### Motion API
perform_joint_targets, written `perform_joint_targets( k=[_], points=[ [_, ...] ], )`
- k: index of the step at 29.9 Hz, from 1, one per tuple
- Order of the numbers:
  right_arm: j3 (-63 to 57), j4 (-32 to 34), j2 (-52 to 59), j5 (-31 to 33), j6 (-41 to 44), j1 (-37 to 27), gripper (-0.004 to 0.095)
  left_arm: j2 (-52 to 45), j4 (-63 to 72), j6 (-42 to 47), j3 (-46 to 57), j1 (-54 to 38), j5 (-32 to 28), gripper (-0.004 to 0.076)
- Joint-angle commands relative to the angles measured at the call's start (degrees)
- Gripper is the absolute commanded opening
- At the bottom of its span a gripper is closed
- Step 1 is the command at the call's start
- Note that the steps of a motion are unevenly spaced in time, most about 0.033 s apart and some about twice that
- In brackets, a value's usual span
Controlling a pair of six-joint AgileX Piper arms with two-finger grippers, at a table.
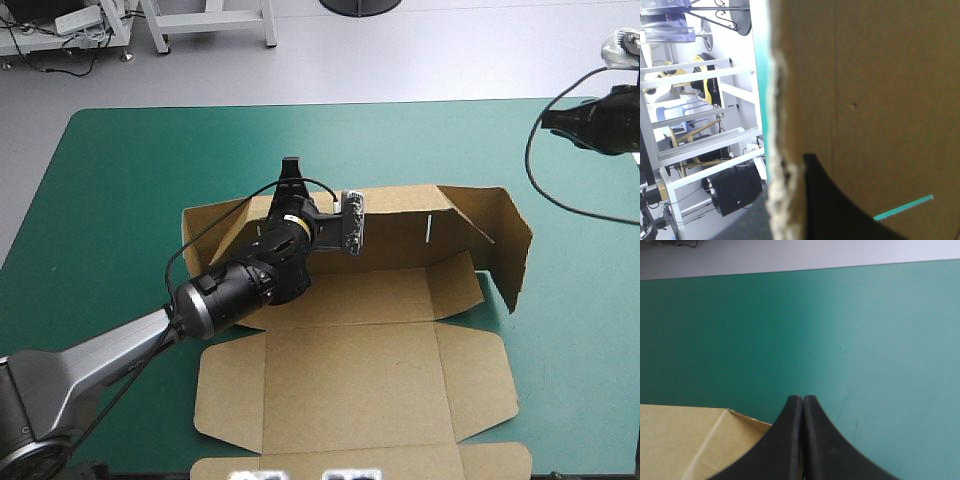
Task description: Fold the box
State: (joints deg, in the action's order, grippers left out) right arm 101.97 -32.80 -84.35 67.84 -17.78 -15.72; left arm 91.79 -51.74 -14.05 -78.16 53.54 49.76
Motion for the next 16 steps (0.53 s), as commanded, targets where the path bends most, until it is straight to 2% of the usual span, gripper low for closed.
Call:
perform_joint_targets(
  k=[1,3,7,12,16],
  points=[
    [5.7,-5.2,-5.4,1.6,-1.9,0.0,-0.0024,-2.3,0.4,0.8,-0.9,0.5,1.4,-0.0006],
    [7.1,-7.2,-8.4,3.8,-2.5,0.0,-0.0024,-2.3,0.4,0.8,-0.9,0.5,1.0,-0.0006],
    [7.2,-12.2,-13.3,3.8,-3.5,0.0,-0.0024,-2.3,0.4,0.9,-0.9,0.5,0.9,-0.0006],
    [6.6,-12.2,-16.3,3.8,-4.6,0.0,-0.0024,-2.3,0.4,0.9,-0.9,0.5,0.8,-0.0006],
    [1.3,-12.4,-16.4,3.8,-7.7,0.0,-0.0024,-2.3,0.4,1.6,-0.9,0.5,0.8,-0.0006]
  ],
)
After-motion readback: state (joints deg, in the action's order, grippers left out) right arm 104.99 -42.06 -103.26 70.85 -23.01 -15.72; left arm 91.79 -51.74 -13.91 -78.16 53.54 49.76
